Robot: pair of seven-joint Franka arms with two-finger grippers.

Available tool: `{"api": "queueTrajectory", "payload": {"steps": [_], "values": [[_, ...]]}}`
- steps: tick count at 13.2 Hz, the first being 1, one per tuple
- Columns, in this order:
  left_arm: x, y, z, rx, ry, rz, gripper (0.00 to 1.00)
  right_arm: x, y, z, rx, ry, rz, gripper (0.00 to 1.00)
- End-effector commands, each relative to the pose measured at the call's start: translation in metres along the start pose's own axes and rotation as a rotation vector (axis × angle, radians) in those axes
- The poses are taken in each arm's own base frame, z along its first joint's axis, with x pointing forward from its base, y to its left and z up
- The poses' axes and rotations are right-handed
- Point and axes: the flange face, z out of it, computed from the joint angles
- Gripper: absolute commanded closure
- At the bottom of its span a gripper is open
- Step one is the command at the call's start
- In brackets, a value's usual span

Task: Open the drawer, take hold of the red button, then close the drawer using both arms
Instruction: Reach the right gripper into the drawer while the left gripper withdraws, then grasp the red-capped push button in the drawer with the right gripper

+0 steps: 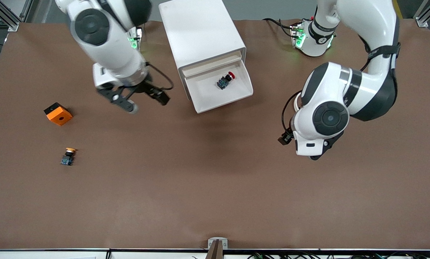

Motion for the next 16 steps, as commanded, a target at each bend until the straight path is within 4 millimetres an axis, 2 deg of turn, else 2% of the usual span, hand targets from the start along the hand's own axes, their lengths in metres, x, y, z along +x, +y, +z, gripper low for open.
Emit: {"api": "queueTrajectory", "payload": {"steps": [1,4,6,8,10,13,16], "values": [[0.020,-0.041,-0.039,-0.049,0.027,0.089,0.00,-0.038,-0.029,0.029,-0.018,-0.018,-0.008,0.00],[0.049,-0.086,-0.068,-0.073,0.028,0.193,0.00,-0.082,-0.063,0.072,-0.015,-0.003,0.045,0.00],[0.063,-0.110,-0.084,-0.098,0.041,0.255,0.00,-0.101,-0.079,0.106,-0.036,0.000,0.044,0.00],[0.081,-0.134,-0.091,-0.109,0.043,0.328,0.00,-0.122,-0.091,0.132,-0.042,0.006,0.045,0.00],[0.096,-0.153,-0.095,-0.116,0.050,0.442,0.00,-0.134,-0.099,0.152,-0.043,0.009,0.056,0.00],[0.104,-0.167,-0.098,-0.119,0.056,0.536,0.00,-0.153,-0.107,0.178,-0.049,0.015,0.052,0.00],[0.106,-0.170,-0.093,-0.104,0.035,0.559,0.00,-0.175,-0.109,0.196,-0.072,0.002,0.038,0.00]]}}
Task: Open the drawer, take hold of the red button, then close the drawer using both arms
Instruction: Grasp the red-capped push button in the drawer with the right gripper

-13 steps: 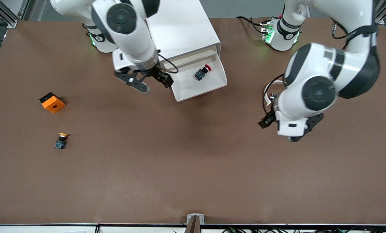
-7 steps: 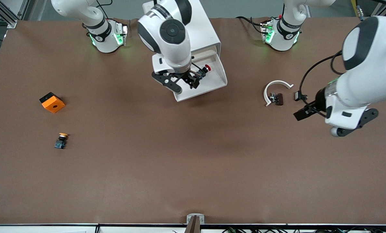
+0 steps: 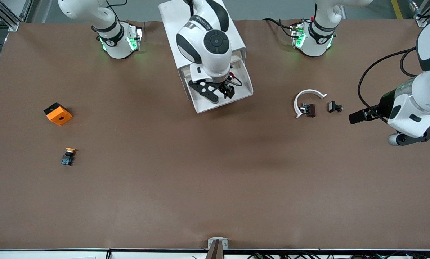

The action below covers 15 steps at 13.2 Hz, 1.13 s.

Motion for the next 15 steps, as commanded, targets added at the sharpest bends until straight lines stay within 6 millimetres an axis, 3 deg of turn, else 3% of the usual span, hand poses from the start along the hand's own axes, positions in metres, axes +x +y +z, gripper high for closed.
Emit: {"api": "queueTrajectory", "payload": {"steps": [1,5,15], "values": [[-0.007,-0.004,0.001,0.019,-0.019,0.023,0.00,-0.022,-0.006,0.005,0.002,-0.043,0.016,0.00],[-0.006,-0.006,0.006,0.025,-0.037,0.016,0.00,-0.030,-0.006,0.005,0.003,-0.052,0.033,0.00],[-0.002,-0.007,0.014,0.032,-0.057,0.016,0.00,-0.037,-0.008,0.026,-0.029,-0.049,0.054,0.00]]}}
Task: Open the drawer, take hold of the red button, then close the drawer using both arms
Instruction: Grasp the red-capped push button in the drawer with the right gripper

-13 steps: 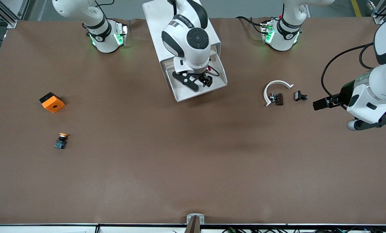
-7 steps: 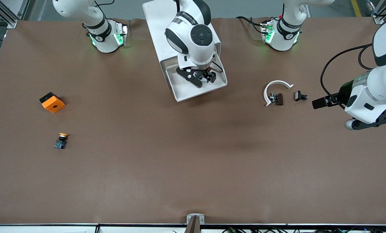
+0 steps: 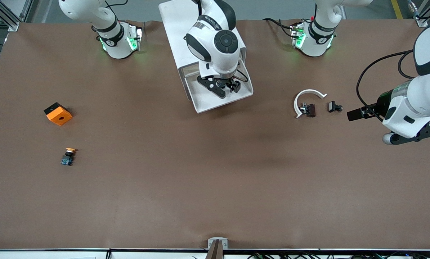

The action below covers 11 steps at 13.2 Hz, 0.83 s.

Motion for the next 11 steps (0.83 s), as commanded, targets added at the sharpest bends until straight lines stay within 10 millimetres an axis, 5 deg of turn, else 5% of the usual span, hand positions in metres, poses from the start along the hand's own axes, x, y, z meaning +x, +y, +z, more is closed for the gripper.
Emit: {"api": "queueTrajectory", "payload": {"steps": [1,8,11], "values": [[-0.002,-0.003,-0.001,0.015,-0.007,0.017,0.00,-0.006,-0.003,0.002,0.001,-0.010,0.026,0.00],[-0.004,-0.004,-0.007,0.007,0.015,0.019,0.00,-0.007,-0.005,-0.003,0.010,-0.011,0.022,0.03],[-0.005,-0.006,-0.011,0.002,0.024,0.018,0.00,-0.008,-0.005,-0.003,0.011,-0.012,0.024,0.41]]}}
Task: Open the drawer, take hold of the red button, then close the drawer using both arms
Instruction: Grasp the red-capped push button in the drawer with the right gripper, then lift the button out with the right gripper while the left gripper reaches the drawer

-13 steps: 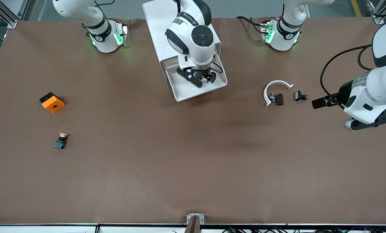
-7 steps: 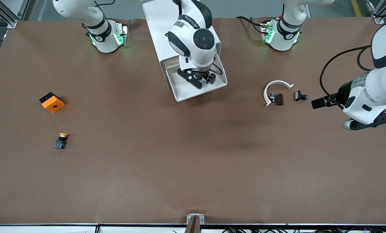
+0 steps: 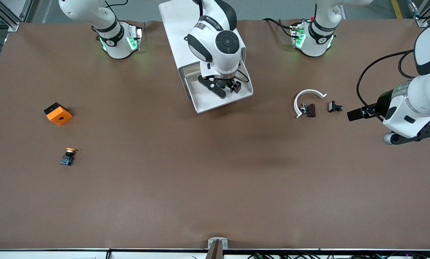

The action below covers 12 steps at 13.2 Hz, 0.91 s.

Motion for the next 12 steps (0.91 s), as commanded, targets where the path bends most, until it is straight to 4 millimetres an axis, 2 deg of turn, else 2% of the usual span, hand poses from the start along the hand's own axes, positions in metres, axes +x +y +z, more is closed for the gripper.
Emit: {"api": "queueTrajectory", "payload": {"steps": [1,2,3,4,6,8,9,12], "values": [[-0.003,-0.004,-0.002,0.004,0.017,0.020,0.00,-0.006,-0.003,-0.001,0.004,-0.012,0.012,0.50],[-0.003,-0.003,0.001,-0.004,0.039,0.021,0.00,-0.009,-0.003,-0.001,0.004,-0.012,0.009,0.54],[-0.001,-0.002,0.006,-0.014,0.066,0.022,0.00,-0.010,-0.003,-0.001,0.003,-0.012,0.008,0.69],[-0.001,0.002,0.012,-0.024,0.077,0.027,0.00,-0.011,-0.003,-0.001,0.005,-0.011,0.006,0.99],[0.002,0.012,0.027,-0.034,0.098,0.036,0.00,-0.011,-0.004,-0.003,0.008,-0.013,0.006,1.00],[0.002,0.028,0.040,-0.044,0.113,0.049,0.00,-0.004,-0.008,-0.016,0.029,-0.017,0.009,1.00],[0.003,0.032,0.047,-0.046,0.117,0.051,0.00,0.000,-0.011,-0.026,0.048,-0.032,0.020,1.00],[-0.002,0.056,0.076,-0.048,0.108,0.092,0.00,0.036,-0.020,-0.072,0.122,-0.086,0.060,1.00]]}}
